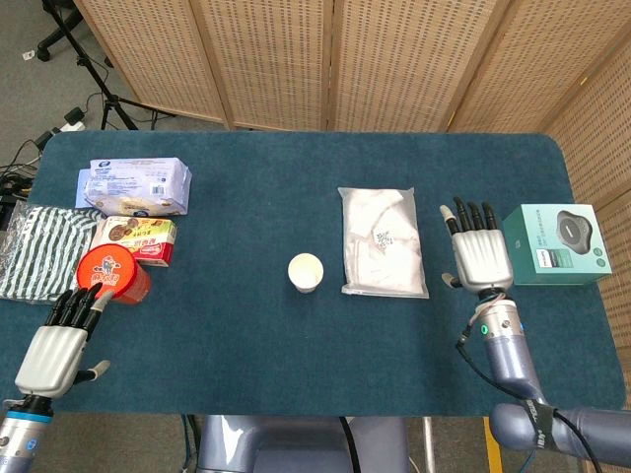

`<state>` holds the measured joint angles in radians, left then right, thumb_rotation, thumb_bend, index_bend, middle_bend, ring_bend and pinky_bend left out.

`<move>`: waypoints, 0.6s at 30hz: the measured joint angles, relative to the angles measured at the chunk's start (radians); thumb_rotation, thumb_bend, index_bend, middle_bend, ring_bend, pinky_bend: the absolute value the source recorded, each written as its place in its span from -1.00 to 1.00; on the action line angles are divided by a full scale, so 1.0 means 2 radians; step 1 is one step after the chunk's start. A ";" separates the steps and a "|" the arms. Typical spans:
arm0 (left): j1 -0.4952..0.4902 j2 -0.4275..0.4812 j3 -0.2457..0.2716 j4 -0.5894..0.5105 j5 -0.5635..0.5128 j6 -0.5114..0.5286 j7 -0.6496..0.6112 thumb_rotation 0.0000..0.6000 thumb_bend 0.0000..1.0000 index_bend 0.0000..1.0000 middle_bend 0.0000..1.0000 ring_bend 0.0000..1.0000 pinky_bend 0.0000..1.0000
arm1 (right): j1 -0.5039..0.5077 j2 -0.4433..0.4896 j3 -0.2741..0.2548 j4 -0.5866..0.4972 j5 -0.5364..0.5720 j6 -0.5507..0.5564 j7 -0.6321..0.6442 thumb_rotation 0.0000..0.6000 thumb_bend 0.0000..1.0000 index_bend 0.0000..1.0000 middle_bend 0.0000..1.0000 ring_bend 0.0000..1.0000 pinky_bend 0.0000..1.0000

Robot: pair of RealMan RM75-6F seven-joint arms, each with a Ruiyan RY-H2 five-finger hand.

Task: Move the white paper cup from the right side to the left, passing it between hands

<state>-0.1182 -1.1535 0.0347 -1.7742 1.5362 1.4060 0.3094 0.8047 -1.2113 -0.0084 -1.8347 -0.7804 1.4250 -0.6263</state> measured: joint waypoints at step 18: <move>-0.021 -0.021 0.000 -0.019 -0.011 -0.042 0.036 1.00 -0.87 -1.00 -1.00 -1.00 -1.00 | -0.254 -0.035 -0.090 0.161 -0.256 0.167 0.206 1.00 -1.00 -1.00 -1.00 -1.00 -1.00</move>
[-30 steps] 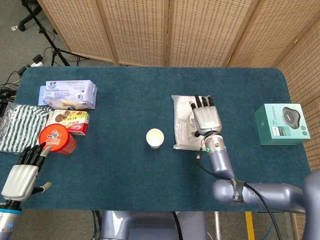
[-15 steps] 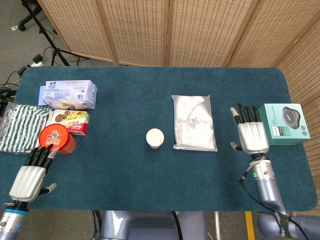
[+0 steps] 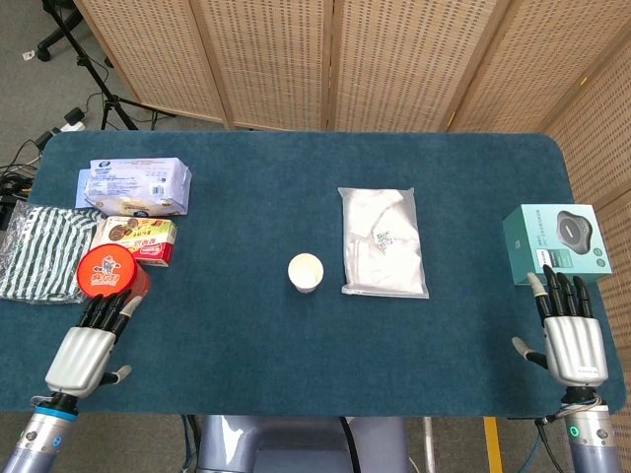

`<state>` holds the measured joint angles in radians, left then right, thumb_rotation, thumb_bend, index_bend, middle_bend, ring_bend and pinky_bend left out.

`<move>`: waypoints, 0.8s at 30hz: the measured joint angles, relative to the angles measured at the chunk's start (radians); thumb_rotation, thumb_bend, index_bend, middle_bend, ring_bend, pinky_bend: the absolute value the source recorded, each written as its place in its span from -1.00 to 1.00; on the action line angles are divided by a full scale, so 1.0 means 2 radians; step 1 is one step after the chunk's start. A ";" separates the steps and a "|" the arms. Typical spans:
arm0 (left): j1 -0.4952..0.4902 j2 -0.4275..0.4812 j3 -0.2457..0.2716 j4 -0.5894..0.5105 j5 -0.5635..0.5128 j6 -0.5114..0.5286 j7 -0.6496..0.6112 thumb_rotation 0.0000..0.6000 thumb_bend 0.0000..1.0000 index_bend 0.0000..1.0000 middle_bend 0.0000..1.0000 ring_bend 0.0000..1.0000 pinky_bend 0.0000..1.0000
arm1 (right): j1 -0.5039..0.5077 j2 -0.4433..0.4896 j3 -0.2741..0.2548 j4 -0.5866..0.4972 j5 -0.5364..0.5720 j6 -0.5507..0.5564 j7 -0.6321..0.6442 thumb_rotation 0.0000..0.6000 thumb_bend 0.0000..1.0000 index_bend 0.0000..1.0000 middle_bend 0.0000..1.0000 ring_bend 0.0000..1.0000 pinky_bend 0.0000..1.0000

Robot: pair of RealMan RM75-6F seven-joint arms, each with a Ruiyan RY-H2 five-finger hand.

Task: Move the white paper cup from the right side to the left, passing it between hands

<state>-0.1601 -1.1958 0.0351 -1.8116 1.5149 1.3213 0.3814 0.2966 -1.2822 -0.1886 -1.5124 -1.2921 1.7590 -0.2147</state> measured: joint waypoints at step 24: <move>-0.267 0.055 -0.133 -0.167 -0.370 -0.170 0.180 1.00 -0.69 -0.81 -1.00 -1.00 -1.00 | -0.063 0.036 0.066 0.001 -0.056 -0.011 0.092 1.00 -1.00 -1.00 -1.00 -1.00 -1.00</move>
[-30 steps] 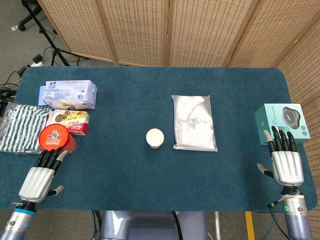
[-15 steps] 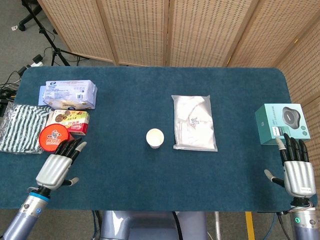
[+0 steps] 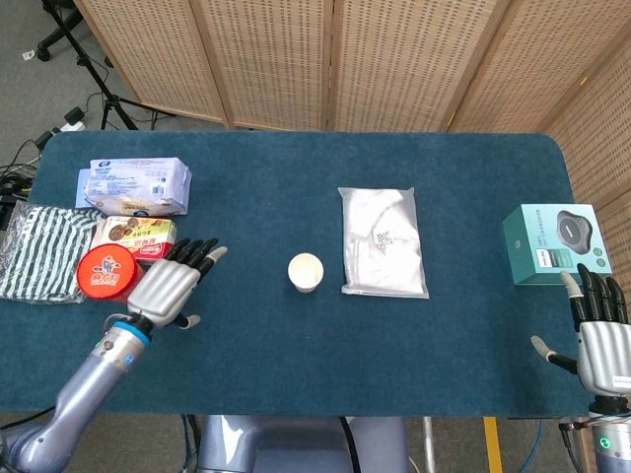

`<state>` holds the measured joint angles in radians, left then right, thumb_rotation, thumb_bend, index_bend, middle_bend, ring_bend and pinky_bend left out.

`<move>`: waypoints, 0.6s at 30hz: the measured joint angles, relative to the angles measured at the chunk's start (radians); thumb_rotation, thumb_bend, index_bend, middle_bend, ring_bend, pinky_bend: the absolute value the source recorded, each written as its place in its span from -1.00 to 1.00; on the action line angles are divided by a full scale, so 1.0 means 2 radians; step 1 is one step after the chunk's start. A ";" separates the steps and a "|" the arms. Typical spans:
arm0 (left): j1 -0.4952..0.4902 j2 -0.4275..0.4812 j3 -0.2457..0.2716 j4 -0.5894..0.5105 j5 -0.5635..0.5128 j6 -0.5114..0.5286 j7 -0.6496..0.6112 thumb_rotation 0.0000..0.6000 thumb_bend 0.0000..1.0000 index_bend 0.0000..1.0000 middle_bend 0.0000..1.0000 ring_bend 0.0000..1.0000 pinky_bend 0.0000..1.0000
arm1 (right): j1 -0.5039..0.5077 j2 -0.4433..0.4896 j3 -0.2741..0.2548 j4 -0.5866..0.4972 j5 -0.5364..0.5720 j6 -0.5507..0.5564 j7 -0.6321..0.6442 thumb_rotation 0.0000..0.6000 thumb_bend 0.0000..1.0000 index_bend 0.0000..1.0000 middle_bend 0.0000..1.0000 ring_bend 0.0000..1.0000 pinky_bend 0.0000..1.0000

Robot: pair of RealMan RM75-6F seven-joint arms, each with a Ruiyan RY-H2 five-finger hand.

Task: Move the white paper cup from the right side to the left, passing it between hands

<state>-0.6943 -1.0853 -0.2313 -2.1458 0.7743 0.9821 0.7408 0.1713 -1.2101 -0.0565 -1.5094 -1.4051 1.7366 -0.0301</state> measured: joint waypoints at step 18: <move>-0.251 -0.131 -0.044 0.074 -0.360 0.085 0.143 1.00 -0.68 -0.76 -1.00 -1.00 -1.00 | -0.013 0.008 0.015 -0.004 -0.025 -0.024 0.024 1.00 -1.00 -1.00 -1.00 -1.00 -1.00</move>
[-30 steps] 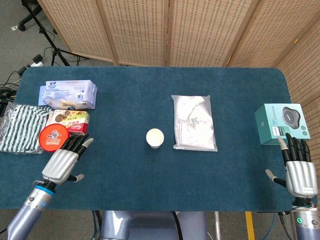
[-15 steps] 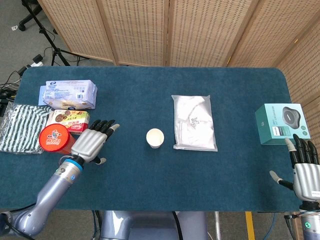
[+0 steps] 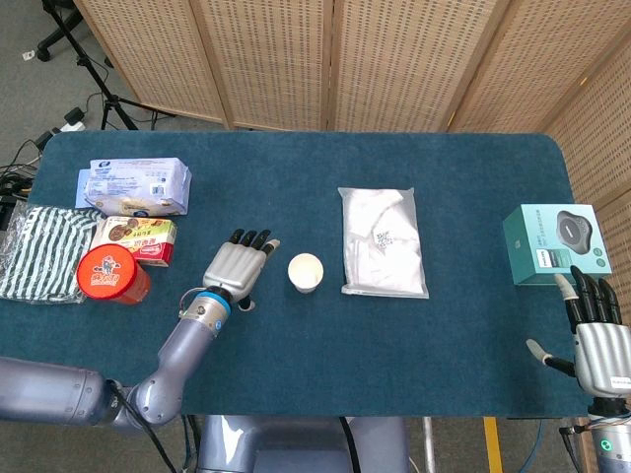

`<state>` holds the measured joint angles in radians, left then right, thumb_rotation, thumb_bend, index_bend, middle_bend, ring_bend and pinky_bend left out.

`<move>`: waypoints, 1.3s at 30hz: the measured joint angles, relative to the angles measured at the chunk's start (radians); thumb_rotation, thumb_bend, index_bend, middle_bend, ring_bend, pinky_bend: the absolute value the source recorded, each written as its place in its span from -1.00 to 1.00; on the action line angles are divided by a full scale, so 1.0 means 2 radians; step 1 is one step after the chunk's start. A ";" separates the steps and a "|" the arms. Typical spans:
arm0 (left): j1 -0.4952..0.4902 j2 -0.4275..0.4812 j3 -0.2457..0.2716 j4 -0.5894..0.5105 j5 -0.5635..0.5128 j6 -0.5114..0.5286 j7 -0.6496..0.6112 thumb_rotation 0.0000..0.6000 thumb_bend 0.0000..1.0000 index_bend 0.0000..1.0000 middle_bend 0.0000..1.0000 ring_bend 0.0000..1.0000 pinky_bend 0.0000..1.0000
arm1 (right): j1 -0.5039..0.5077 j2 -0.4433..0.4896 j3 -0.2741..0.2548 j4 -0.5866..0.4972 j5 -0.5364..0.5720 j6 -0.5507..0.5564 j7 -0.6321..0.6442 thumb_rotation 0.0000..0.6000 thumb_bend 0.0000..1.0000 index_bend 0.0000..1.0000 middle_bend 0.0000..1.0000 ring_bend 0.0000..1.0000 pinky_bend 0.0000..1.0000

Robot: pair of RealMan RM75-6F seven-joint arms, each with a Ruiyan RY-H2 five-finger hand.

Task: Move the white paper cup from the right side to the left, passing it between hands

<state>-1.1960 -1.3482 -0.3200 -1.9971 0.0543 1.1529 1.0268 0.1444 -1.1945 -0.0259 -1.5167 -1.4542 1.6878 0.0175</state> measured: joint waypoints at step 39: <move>-0.105 -0.173 -0.042 0.196 -0.104 0.041 0.042 1.00 -0.63 -0.67 -1.00 -1.00 -1.00 | -0.028 0.018 0.032 0.001 -0.036 -0.024 0.064 1.00 -1.00 -1.00 -1.00 -1.00 -1.00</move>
<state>-1.4052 -1.6933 -0.4044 -1.6043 -0.1541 1.2344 1.1116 0.0888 -1.1578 0.0388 -1.5151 -1.5252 1.6408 0.1460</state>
